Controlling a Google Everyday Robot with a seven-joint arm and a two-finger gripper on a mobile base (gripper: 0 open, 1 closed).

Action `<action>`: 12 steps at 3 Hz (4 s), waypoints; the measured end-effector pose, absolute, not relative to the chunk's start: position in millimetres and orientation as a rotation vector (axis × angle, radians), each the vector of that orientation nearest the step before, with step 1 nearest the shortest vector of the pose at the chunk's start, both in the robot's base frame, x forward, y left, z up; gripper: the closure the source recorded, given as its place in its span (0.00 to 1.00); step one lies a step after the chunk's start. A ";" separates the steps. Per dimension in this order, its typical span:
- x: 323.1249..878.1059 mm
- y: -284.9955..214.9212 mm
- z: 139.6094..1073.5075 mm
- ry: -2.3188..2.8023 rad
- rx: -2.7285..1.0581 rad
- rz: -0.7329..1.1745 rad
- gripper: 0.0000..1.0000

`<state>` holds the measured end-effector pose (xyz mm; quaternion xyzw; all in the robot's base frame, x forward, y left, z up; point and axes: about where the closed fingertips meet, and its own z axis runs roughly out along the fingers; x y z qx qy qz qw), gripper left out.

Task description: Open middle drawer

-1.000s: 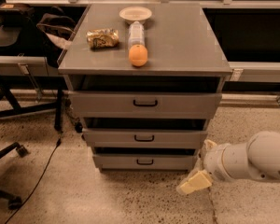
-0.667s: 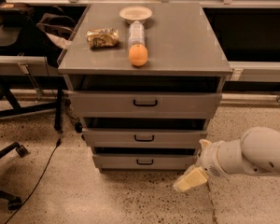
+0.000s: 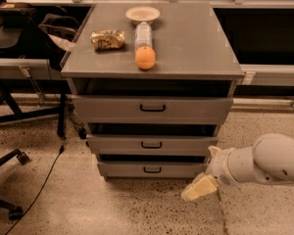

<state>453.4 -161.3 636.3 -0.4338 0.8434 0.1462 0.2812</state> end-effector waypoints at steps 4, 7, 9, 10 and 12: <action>529.3 -133.7 558.8 2.247 -1.209 0.507 0.00; 545.2 -131.1 549.7 2.234 -1.192 0.522 0.63; 572.8 -127.5 547.9 2.230 -1.120 0.334 1.00; 564.8 -125.3 534.7 2.248 -1.035 0.173 1.00; 567.2 -130.5 530.9 2.198 -1.050 0.232 1.00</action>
Offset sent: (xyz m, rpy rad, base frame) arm 0.0607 0.0312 -0.0665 0.0776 0.0256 0.1017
